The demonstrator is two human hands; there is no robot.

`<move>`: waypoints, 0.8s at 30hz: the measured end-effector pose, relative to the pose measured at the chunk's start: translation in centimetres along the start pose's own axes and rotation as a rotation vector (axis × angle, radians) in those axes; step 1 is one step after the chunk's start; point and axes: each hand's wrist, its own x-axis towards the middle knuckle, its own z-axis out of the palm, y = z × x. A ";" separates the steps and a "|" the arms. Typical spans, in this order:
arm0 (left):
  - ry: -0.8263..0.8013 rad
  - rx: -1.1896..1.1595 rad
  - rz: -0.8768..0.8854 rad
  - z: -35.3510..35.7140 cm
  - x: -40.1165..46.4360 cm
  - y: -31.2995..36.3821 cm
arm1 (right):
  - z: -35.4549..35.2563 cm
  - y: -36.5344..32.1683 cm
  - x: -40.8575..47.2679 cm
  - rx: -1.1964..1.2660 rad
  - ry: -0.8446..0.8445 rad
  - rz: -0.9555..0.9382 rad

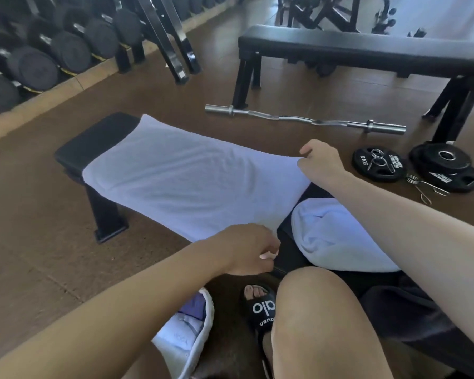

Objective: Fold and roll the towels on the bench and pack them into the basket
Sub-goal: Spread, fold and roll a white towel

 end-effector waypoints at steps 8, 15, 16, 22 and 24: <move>-0.098 -0.385 -0.208 -2.4 -2.2 -0.6 | -0.8 0.5 0.5 0.282 -0.069 0.335; 0.018 -0.095 -0.197 0.1 -1.0 0.7 | 0.0 1.0 -0.7 0.135 -0.206 0.352; 0.022 -0.039 -0.189 0.4 -0.6 0.8 | 0.1 0.7 -0.6 0.137 -0.191 0.344; 0.079 -0.253 -0.215 -0.9 -1.4 -0.2 | 0.4 -1.0 0.1 0.362 -0.023 0.199; 0.082 -0.336 -0.247 -2.8 -2.4 -1.4 | 0.7 -2.3 0.7 0.448 0.007 0.187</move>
